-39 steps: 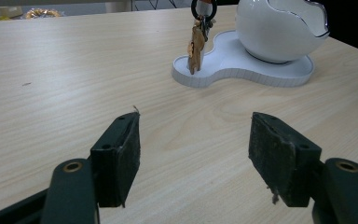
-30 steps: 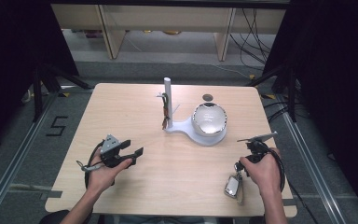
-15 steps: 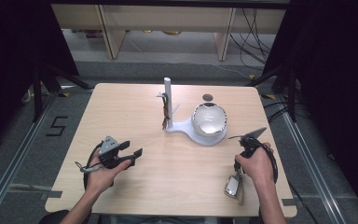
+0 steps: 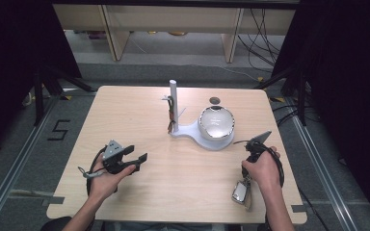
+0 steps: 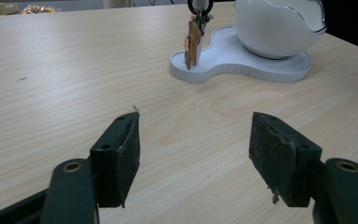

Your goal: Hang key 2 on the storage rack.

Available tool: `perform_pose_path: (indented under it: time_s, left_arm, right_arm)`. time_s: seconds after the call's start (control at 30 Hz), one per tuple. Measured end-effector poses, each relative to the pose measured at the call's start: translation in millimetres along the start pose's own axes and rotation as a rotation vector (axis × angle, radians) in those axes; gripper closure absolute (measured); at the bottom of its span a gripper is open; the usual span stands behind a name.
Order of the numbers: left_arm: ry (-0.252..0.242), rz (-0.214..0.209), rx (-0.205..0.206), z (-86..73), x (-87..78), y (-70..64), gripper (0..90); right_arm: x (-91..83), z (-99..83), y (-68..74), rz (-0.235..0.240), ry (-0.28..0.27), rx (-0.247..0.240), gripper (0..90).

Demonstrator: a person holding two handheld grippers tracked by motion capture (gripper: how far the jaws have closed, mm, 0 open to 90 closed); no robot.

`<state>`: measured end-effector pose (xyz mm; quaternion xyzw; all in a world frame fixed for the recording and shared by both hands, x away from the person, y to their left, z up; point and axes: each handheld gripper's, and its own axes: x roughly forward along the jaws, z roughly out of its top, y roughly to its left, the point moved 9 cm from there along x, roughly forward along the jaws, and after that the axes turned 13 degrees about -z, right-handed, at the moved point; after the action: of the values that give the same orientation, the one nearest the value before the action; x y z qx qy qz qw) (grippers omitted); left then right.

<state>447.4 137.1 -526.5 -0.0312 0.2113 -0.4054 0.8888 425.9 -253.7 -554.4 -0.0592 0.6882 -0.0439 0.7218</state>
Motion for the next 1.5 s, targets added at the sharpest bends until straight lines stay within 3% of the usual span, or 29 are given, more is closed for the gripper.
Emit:
perform_pose_path:
  time_s: [0.1, 0.13, 0.17, 0.2, 0.33, 0.37, 0.43, 0.53, 0.6, 0.67, 0.77, 0.8, 0.83, 0.87, 0.9, 1.0, 1.1, 1.13, 1.17, 1.23, 1.3, 1.33, 1.5]
  left_arm:
    - [-0.003, 0.001, 0.001, 0.2, -0.6, 0.9, 33.2]
    - [-0.002, 0.002, 0.004, 0.3, -0.6, 1.3, 33.1]
    - [-0.002, 0.004, 0.0, 0.2, -0.6, 1.4, 33.1]
    - [-0.009, -0.006, 0.001, 0.7, 0.1, 1.1, 33.1]
    - [-0.008, -0.008, 0.003, 0.6, 0.4, 0.5, 33.1]
    - [-0.008, -0.007, 0.002, 0.4, 0.5, 0.4, 33.1]
    - [0.0, 0.002, -0.002, -0.4, -0.1, 0.3, 33.1]
    - [0.001, 0.001, -0.004, -0.8, 0.2, -0.1, 33.1]
    - [0.002, 0.002, -0.003, -0.9, 0.2, -0.1, 33.1]
    - [0.002, 0.0, -0.006, -1.3, 0.5, -0.5, 33.1]
    - [0.002, -0.004, 0.0, -1.6, 1.1, -0.8, 33.1]
    - [0.002, -0.004, 0.0, -1.7, 1.3, -1.0, 33.1]
    - [0.003, -0.005, -0.001, -1.8, 1.4, -1.2, 33.0]
    - [0.002, -0.005, -0.002, -1.9, 1.3, -1.2, 33.1]
    - [0.002, -0.005, -0.002, -1.9, 1.2, -1.1, 33.0]
    - [0.003, -0.004, -0.001, -2.2, 1.1, -0.2, 33.0]
    - [0.009, -0.006, -0.001, -3.5, 1.6, -0.4, 33.0]
    - [0.011, -0.006, 0.0, -3.9, 1.6, -0.6, 33.0]
    - [0.011, -0.008, 0.0, -4.0, 1.6, -1.0, 33.0]
    - [0.01, -0.009, 0.001, -3.7, 1.4, -1.3, 33.0]
    - [0.006, -0.014, 0.001, -3.4, 1.4, -1.1, 33.0]
    - [0.005, -0.013, 0.0, -3.2, 1.5, -0.8, 33.0]
    - [0.015, -0.003, -0.001, -4.4, 1.1, -0.2, 33.0]
  right_arm:
    - [0.5, 0.9, 1.4, -0.005, 0.004, -0.002, 67.8]
    - [-2.1, -0.8, 3.9, 0.031, 0.036, -0.007, 67.9]
    - [-3.9, -2.0, 4.9, 0.026, 0.052, -0.013, 68.1]
    - [-0.1, -0.3, 1.9, -0.01, 0.018, -0.025, 68.2]
    - [1.3, 0.4, 3.5, -0.023, 0.023, -0.011, 68.5]
    - [2.8, -0.7, 0.6, -0.034, 0.03, -0.04, 68.7]
    - [3.5, -0.6, 0.6, -0.034, 0.028, -0.043, 68.8]
    - [5.4, -0.8, 2.3, -0.037, 0.034, -0.038, 69.5]
    - [4.4, 0.4, 6.9, -0.035, 0.036, 0.007, 69.6]
    - [4.6, 0.7, 7.1, -0.044, 0.039, 0.015, 69.9]
    - [5.5, -0.2, 2.5, -0.059, 0.03, -0.05, 69.4]
    - [3.6, 1.1, 8.0, -0.051, 0.057, 0.02, 68.9]
    - [5.5, 2.3, 5.1, -0.089, 0.056, 0.024, 68.8]
    - [5.9, 4.3, 9.0, -0.057, 0.041, 0.036, 68.8]
    - [5.1, 2.9, 6.3, -0.083, 0.057, 0.016, 68.8]
    - [6.1, 3.1, 3.8, -0.084, 0.039, -0.028, 69.3]
    - [6.7, 4.5, 7.0, -0.066, 0.031, -0.02, 69.8]
    - [5.9, 4.1, 5.5, -0.091, 0.044, -0.028, 69.8]
    - [7.0, 5.3, 7.5, -0.065, 0.038, -0.023, 69.8]
    - [5.3, 7.1, 7.6, -0.091, 0.061, 0.014, 68.7]
    - [4.8, 7.4, 8.1, -0.084, 0.059, 0.014, 68.2]
    - [5.8, 7.8, 5.7, -0.086, 0.044, -0.018, 67.6]
    - [5.5, 9.6, 6.2, -0.086, 0.038, -0.017, 67.1]
